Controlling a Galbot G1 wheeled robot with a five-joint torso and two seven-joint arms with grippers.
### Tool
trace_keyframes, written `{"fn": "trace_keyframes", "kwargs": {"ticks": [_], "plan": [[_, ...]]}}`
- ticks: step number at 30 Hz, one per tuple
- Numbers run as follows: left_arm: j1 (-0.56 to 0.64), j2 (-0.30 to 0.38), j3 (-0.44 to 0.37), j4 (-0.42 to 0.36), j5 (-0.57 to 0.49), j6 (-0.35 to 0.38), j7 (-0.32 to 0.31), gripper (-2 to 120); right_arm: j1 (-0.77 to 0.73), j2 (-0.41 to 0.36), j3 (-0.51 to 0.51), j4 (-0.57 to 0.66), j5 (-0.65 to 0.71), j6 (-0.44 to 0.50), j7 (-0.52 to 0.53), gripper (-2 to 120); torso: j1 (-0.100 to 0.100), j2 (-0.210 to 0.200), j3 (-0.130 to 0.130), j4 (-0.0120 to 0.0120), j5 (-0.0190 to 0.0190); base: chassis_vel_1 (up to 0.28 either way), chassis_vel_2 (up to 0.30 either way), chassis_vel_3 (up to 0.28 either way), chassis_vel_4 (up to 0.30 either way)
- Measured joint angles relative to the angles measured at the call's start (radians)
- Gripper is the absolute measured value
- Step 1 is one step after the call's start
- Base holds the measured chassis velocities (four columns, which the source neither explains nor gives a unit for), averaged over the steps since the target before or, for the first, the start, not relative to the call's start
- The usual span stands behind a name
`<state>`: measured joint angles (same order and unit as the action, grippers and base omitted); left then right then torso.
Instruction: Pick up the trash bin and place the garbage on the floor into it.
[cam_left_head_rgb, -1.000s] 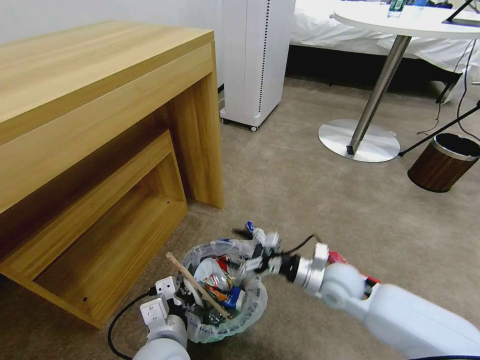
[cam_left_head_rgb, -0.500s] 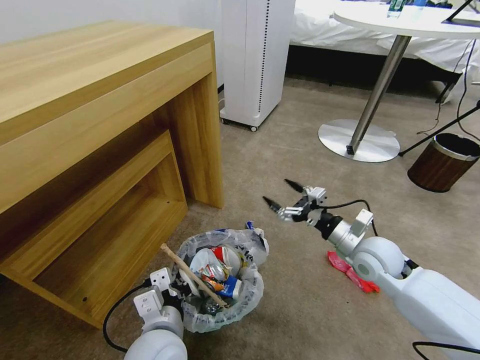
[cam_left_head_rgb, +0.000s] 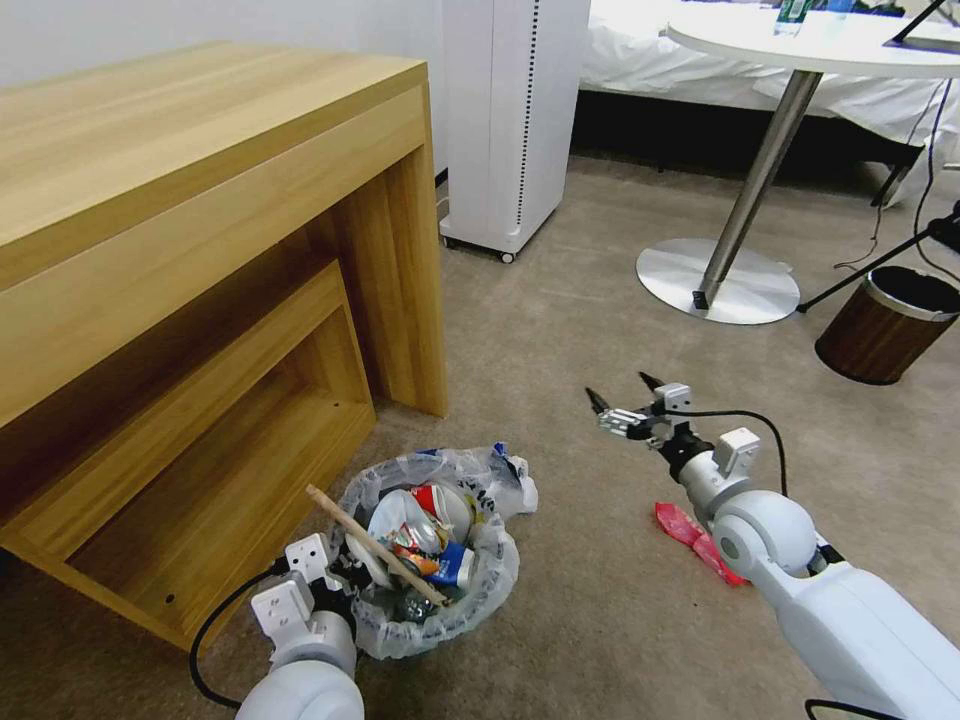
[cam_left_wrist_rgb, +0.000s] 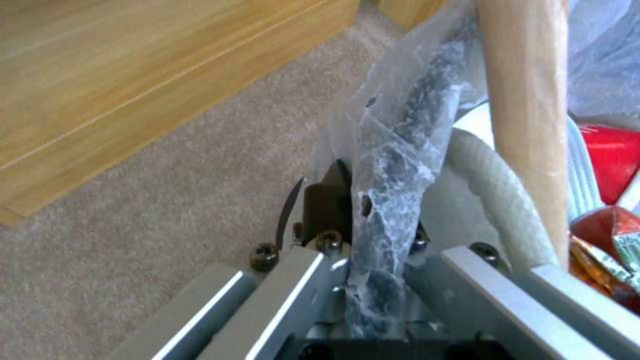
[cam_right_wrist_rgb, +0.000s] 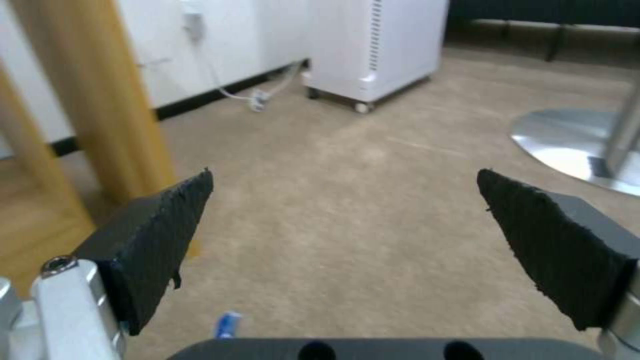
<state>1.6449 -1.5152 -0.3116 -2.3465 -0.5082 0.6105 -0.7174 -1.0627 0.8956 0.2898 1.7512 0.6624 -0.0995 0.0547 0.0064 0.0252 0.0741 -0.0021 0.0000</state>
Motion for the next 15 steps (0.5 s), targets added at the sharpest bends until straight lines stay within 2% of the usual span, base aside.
{"fn": "trace_keyframes", "kwargs": {"ticks": [4,6,15], "plan": [[0.005,-0.023,0.007,-0.007,-0.004,0.013,-0.002,0,0.019,0.013,0.026,-0.055,-0.021,-0.005,-0.005,100,0.0,0.0,0.0,-0.0001,0.0,0.0,0.0,0.0,0.0],[0.012,-0.045,0.012,-0.011,-0.002,0.021,0.005,0,0.051,0.021,0.028,-0.128,-0.023,0.006,-0.01,100,0.0,0.0,0.0,0.0,0.0003,0.0,0.0,0.0,0.0],[0.007,-0.045,-0.007,-0.008,0.017,0.021,0.024,0,0.125,0.041,-0.006,-0.277,-0.032,0.044,-0.047,100,0.0,0.0,0.0,0.0,0.0,0.0,0.0,0.0,0.0]]}}
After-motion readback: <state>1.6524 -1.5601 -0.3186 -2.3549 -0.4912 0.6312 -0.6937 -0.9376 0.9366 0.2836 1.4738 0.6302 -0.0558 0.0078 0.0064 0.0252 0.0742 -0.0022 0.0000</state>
